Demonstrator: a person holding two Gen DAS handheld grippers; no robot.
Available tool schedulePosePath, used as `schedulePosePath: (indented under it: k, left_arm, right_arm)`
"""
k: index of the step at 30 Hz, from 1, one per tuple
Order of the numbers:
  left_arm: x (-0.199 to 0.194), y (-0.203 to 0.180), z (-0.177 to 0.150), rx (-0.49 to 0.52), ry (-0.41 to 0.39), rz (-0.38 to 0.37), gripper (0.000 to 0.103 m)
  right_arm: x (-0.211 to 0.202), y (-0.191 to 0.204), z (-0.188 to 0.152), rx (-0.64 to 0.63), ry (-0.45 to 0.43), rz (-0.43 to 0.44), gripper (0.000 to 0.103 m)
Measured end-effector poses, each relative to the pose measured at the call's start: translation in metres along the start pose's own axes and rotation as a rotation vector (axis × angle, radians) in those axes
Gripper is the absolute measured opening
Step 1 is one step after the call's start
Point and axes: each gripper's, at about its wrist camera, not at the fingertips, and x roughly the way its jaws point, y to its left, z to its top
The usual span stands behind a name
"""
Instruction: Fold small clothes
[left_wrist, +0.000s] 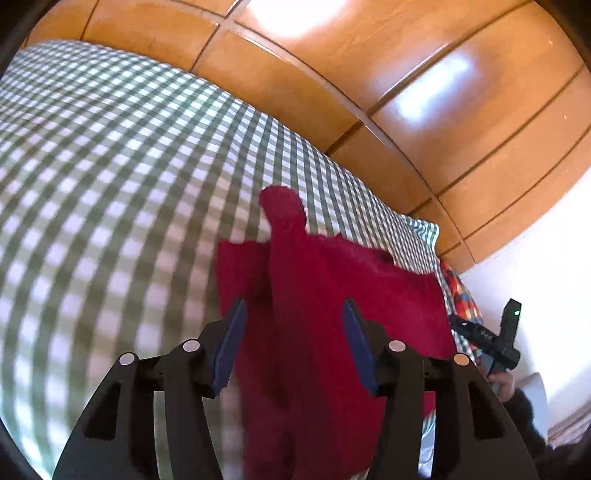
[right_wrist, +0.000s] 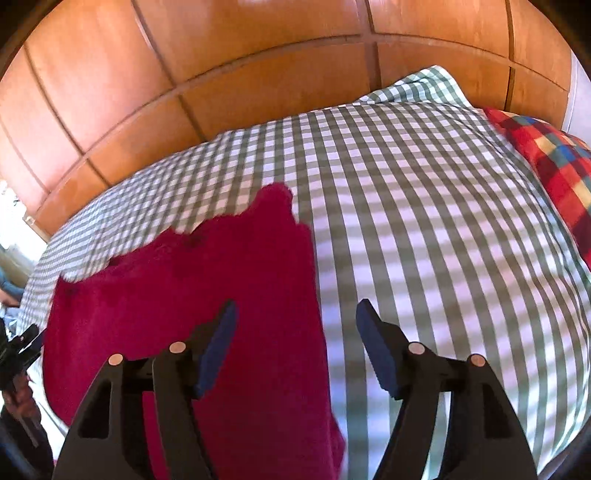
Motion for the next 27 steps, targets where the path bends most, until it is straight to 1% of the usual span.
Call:
schedulePosePath:
  k: [1,2,3,4,5,6,7,8,9,10,11,13,14,15,16,17,18,19,20,21,22,23,24,25,26,27]
  left_arm:
    - [0.007,-0.002,0.004,0.003,0.007,0.0,0.052]
    - [0.013,-0.004,0.006,0.009,0.016,0.001,0.051]
    - [0.021,-0.006,0.008,0.015,0.029,0.001,0.042]
    - [0.026,-0.008,0.009,0.017,0.036,0.003,0.028]
    - [0.029,-0.01,0.009,0.027,0.037,0.012,0.021]
    - [0.029,-0.013,0.009,0.049,0.017,0.041,0.007]
    - [0.023,-0.015,0.008,0.057,-0.016,0.054,0.007]
    - [0.016,-0.017,0.008,0.054,-0.048,0.046,0.006]
    - [0.008,-0.018,0.008,0.046,-0.079,0.042,0.006]
    - [0.001,-0.017,0.009,0.037,-0.102,0.051,0.006]
    - [-0.001,-0.014,0.011,0.029,-0.113,0.081,0.006]
    - [0.011,-0.009,0.017,0.024,-0.086,0.154,0.006]
    - [0.02,-0.006,0.019,0.016,-0.056,0.186,0.006]
    - [0.034,-0.003,0.02,0.011,-0.006,0.217,0.006]
    - [0.043,-0.002,0.02,0.015,0.016,0.255,0.007]
    - [0.051,-0.003,0.02,0.024,0.038,0.293,0.007]
    - [0.052,-0.007,0.019,0.036,0.037,0.309,0.007]
    - [0.05,-0.012,0.02,0.048,0.03,0.329,0.009]
    - [0.048,-0.016,0.021,0.057,0.021,0.353,0.012]
    - [0.042,-0.023,0.021,0.067,0.0,0.387,0.016]
    - [0.032,-0.031,0.022,0.086,-0.044,0.424,0.023]
    - [0.023,-0.035,0.024,0.1,-0.081,0.439,0.026]
    - [0.016,-0.042,0.023,0.112,-0.112,0.435,0.028]
    - [0.009,-0.049,0.021,0.124,-0.139,0.416,0.028]
    - [0.003,-0.055,0.019,0.135,-0.156,0.397,0.028]
    - [-0.001,-0.062,0.015,0.149,-0.175,0.38,0.028]
  right_arm:
    - [0.008,-0.001,0.004,0.005,0.003,-0.008,0.062]
    - [0.017,0.0,0.011,0.011,0.008,-0.018,0.056]
    - [0.022,0.001,0.014,0.017,0.012,-0.026,0.052]
    - [0.028,0.002,0.017,0.025,0.021,-0.029,0.042]
    - [0.032,0.002,0.019,0.028,0.025,-0.022,0.019]
    - [0.034,0.005,0.022,0.02,0.022,-0.017,0.009]
    - [0.029,0.009,0.022,0.011,-0.001,-0.023,0.008]
    - [0.022,0.012,0.022,0.001,-0.038,-0.016,0.008]
    - [0.011,0.015,0.021,-0.005,-0.09,-0.006,0.007]
    - [0.009,0.015,0.021,0.001,-0.103,-0.009,0.007]
    - [0.011,0.013,0.021,0.013,-0.108,-0.017,0.007]
    - [0.03,0.006,0.019,0.042,-0.064,-0.05,0.007]
    - [0.038,0.005,0.018,0.039,-0.048,-0.071,0.007]
    - [0.049,0.005,0.015,0.022,-0.026,-0.104,0.007]
    - [0.056,0.007,0.012,0.008,-0.015,-0.119,0.008]
    - [0.057,0.008,0.01,-0.004,-0.021,-0.132,0.008]
    - [0.056,0.01,0.009,-0.016,-0.028,-0.142,0.009]
    - [0.054,0.011,0.009,-0.024,-0.026,-0.143,0.012]
    - [0.053,0.011,0.009,-0.031,-0.026,-0.15,0.019]
    - [0.05,0.013,0.011,-0.043,-0.03,-0.177,0.029]
    - [0.044,0.014,0.012,-0.05,-0.052,-0.203,0.052]
    - [0.038,0.015,0.012,-0.052,-0.076,-0.207,0.056]
    - [0.027,0.02,0.012,-0.063,-0.113,-0.216,0.056]
    - [0.017,0.029,0.011,-0.084,-0.149,-0.216,0.056]
    - [0.01,0.036,0.011,-0.1,-0.168,-0.197,0.057]
    - [0.005,0.046,0.01,-0.123,-0.174,-0.147,0.056]
